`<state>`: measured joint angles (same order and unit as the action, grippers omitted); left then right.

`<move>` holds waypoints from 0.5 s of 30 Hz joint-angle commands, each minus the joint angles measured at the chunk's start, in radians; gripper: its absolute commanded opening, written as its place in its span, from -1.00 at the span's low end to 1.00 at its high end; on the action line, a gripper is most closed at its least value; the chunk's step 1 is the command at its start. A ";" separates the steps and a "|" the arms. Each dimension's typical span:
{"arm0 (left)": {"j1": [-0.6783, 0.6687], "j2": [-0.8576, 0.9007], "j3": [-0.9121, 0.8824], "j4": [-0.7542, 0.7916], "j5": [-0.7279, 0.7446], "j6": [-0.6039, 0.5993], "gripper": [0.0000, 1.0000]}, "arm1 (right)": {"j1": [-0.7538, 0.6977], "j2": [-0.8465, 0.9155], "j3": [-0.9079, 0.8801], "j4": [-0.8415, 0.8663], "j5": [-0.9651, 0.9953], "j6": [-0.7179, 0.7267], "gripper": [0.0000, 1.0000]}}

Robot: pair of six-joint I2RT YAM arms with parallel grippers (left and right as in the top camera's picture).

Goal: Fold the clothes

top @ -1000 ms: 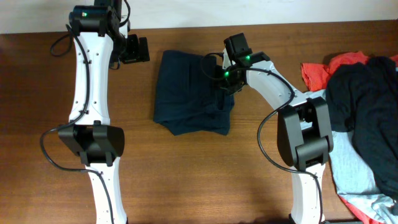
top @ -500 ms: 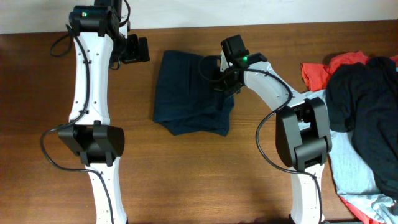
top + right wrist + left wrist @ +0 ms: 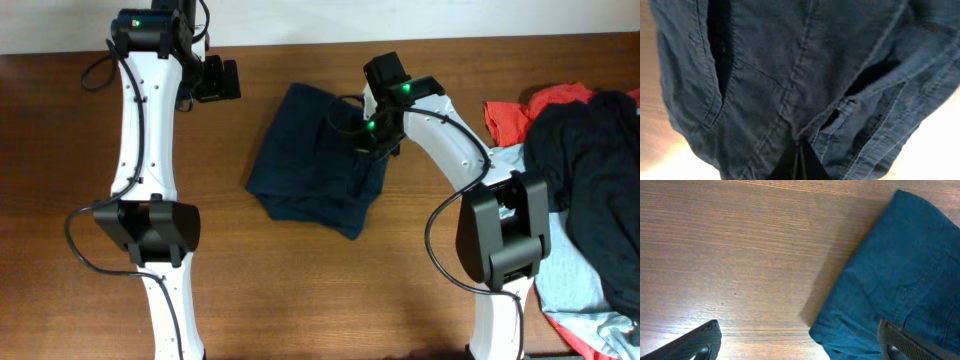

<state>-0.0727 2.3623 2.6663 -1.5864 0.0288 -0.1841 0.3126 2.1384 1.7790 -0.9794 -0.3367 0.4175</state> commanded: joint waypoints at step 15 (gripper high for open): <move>-0.003 0.001 -0.005 -0.001 -0.003 -0.006 0.98 | 0.129 0.000 -0.246 0.040 0.079 0.071 -0.92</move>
<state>-0.0727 2.3623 2.6663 -1.5864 0.0288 -0.1841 0.4313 2.1384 1.5974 -0.9394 -0.2855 0.4698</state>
